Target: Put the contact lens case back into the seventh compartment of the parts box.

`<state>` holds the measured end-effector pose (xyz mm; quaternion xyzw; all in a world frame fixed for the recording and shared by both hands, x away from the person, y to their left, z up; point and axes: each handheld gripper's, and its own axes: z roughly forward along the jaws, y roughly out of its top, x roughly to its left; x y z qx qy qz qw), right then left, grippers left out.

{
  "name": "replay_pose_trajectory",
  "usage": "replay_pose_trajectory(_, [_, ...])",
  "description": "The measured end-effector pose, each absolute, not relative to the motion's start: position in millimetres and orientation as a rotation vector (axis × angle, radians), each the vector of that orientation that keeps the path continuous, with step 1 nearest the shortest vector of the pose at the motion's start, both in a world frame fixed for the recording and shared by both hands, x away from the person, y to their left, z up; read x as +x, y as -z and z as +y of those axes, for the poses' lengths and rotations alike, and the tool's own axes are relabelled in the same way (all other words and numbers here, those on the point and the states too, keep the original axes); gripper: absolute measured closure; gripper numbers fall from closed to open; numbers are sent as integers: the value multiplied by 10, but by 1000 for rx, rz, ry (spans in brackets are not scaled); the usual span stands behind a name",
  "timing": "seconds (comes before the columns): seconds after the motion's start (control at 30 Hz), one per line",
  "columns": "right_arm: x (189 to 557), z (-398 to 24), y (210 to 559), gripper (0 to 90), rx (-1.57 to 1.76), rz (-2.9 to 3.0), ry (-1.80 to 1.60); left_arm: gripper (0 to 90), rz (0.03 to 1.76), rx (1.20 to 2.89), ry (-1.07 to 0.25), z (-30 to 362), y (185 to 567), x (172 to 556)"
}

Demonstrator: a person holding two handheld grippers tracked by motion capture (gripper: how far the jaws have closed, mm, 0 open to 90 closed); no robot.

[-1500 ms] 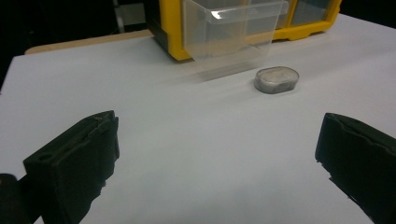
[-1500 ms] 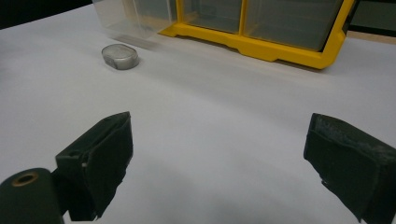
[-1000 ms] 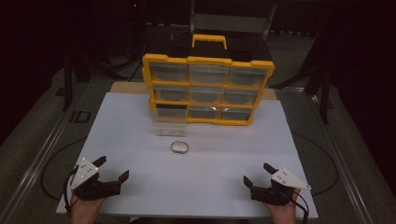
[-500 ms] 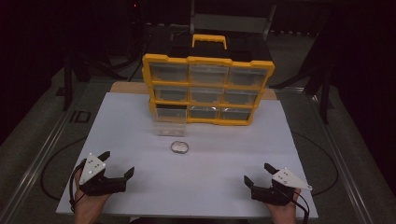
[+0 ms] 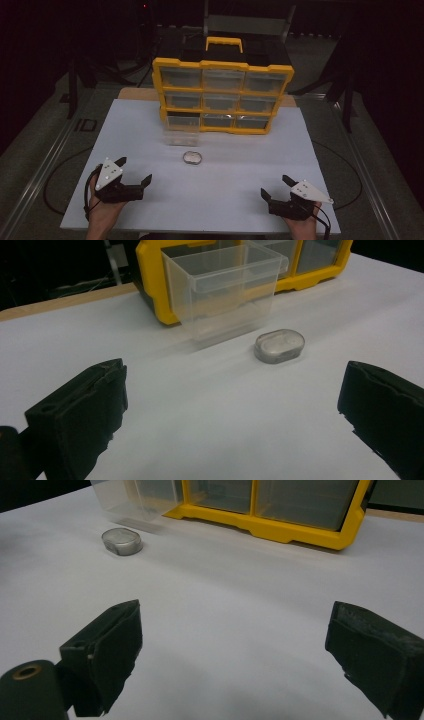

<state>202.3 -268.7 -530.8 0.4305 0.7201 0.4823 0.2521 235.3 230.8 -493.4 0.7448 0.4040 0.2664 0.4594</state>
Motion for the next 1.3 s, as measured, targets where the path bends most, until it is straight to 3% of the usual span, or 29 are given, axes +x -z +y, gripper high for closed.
replay_pose_trajectory(1.3, [2030, -2692, 5312, 82, 1177, 1958, -1317, 6, 952, 1874, -632, 1923, 4842, 2695])
